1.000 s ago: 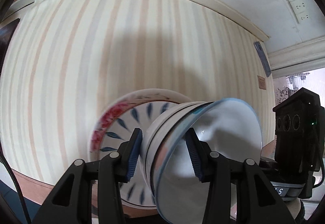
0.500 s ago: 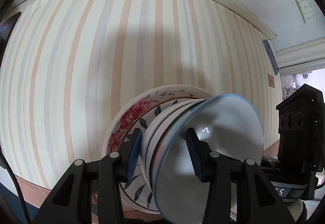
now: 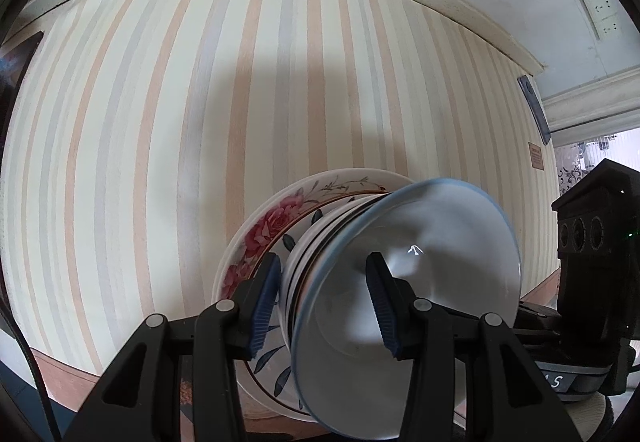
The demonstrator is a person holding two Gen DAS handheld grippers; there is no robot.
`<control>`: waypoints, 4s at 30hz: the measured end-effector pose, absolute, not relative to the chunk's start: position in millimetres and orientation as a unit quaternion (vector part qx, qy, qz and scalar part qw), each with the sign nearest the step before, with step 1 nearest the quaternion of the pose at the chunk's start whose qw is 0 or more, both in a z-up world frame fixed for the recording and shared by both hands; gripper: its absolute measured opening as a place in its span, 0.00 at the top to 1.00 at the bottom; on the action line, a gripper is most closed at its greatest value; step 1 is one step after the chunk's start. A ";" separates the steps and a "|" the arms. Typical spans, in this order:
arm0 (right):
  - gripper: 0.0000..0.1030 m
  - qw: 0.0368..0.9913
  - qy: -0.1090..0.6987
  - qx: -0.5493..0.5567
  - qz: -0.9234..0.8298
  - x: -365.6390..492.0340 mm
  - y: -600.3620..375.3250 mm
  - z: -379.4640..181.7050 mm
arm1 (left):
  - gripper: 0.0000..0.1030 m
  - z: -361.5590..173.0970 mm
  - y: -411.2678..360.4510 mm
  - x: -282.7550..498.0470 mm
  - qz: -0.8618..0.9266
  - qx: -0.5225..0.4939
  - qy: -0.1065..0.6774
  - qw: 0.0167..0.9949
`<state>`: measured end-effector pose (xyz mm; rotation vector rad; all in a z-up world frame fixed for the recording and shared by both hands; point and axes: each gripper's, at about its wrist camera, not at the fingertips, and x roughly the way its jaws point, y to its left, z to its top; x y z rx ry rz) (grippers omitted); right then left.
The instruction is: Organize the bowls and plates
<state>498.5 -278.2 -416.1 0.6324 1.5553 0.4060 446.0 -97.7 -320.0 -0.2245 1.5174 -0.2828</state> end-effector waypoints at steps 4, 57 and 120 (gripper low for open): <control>0.49 0.666 0.676 0.263 0.174 495.8 -281.3 -403.1 | 0.60 -310.5 -99.7 443.0 -0.124 -0.077 0.674 0.724; 0.06 0.895 0.438 0.050 0.070 178.8 -271.8 -88.9 | 0.11 -70.2 -67.5 157.9 0.001 -0.003 0.405 0.914; 0.02 0.938 0.345 0.031 0.011 -77.5 -211.5 -3.8 | 0.04 -20.2 1.7 -55.9 0.008 -0.013 0.326 0.945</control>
